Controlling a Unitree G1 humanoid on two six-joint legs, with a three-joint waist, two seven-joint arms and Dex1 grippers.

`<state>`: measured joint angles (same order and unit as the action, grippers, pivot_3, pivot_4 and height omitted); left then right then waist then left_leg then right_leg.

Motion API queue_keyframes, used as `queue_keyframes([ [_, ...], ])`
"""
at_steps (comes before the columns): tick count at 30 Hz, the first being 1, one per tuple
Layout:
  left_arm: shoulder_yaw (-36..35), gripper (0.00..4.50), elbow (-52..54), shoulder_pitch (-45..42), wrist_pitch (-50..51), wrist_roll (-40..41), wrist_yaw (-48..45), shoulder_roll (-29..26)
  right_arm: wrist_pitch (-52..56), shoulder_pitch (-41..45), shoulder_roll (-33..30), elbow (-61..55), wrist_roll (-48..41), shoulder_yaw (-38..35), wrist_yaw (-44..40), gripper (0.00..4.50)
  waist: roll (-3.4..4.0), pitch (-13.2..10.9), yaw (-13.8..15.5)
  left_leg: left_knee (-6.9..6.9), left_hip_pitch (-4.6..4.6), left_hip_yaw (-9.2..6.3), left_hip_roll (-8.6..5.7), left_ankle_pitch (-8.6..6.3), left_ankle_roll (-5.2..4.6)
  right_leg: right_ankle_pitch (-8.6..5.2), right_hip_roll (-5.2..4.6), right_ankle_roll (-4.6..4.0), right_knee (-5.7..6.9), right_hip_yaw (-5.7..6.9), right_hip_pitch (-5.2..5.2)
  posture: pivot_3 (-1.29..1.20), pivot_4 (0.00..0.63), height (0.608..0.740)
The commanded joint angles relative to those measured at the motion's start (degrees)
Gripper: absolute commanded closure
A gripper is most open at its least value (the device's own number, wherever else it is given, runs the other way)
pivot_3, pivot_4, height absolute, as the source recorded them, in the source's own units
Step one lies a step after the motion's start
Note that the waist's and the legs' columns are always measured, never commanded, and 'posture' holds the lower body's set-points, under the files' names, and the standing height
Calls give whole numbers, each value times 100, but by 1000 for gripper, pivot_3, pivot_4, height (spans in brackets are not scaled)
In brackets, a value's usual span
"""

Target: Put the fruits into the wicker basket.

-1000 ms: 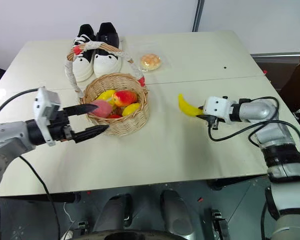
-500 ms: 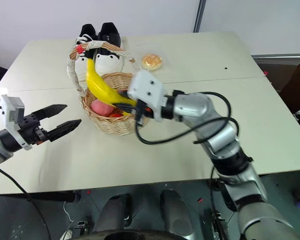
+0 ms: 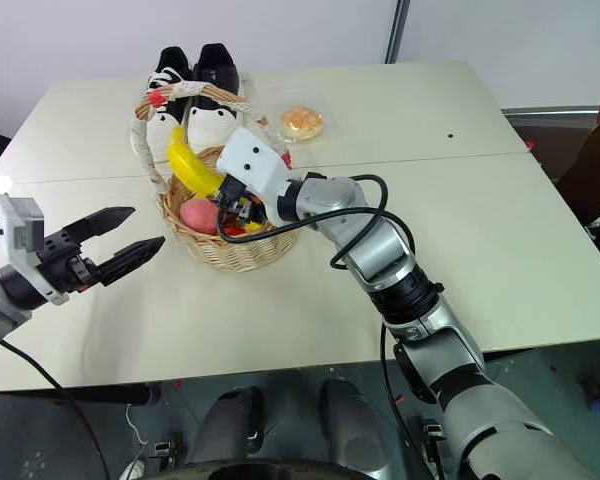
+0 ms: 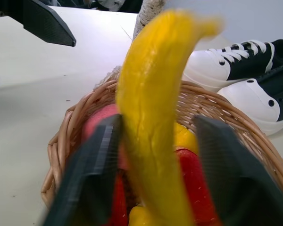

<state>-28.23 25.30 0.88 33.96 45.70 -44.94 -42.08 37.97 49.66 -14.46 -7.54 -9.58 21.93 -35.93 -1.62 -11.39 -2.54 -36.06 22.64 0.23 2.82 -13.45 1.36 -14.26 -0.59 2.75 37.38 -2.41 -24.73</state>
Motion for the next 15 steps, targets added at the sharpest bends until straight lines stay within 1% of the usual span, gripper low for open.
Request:
queue_keyframes([
  [1,-6,0,162,-147,-115,92,52,19,-192,-95,-232,-742,-160,-276,-285,995,0,0,7,0,0,0,0,0,0,0,0,0,0,1,0,0,150,740],
  [4,89,0,152,-257,-120,94,44,32,-204,-424,-564,-1379,-616,-630,-685,995,0,0,15,0,3,-1,-1,0,0,-1,0,3,-2,3,1,0,150,740],
  [6,101,0,153,-339,-117,145,62,73,-71,-777,-786,-1843,-1103,-1041,-918,995,-1,0,24,-1,3,-1,-1,0,0,-1,-1,4,-2,3,2,0,150,740],
  [8,81,0,165,-391,-134,205,84,126,169,-1140,-932,-2073,-1503,-1471,-919,995,-1,0,17,-2,1,-2,-2,0,0,-2,-1,5,-3,3,4,0,150,740],
  [11,0,0,126,-386,-185,306,67,203,164,-1338,-932,-1538,-1125,-1814,-215,995,-1,0,-24,-2,-9,2,0,0,0,0,1,2,-2,1,8,0,150,740],
  [13,1,0,119,-386,-197,354,62,227,29,-1308,-901,-1245,-971,-1857,1,995,-1,0,-25,-1,-16,4,1,0,0,4,3,-6,2,-1,9,0,150,740],
  [15,28,0,115,-412,-216,415,82,273,-92,-1170,-639,-762,-929,-1952,287,995,-1,0,-22,0,-17,0,2,0,0,4,7,-9,2,-1,8,0,150,740],
])
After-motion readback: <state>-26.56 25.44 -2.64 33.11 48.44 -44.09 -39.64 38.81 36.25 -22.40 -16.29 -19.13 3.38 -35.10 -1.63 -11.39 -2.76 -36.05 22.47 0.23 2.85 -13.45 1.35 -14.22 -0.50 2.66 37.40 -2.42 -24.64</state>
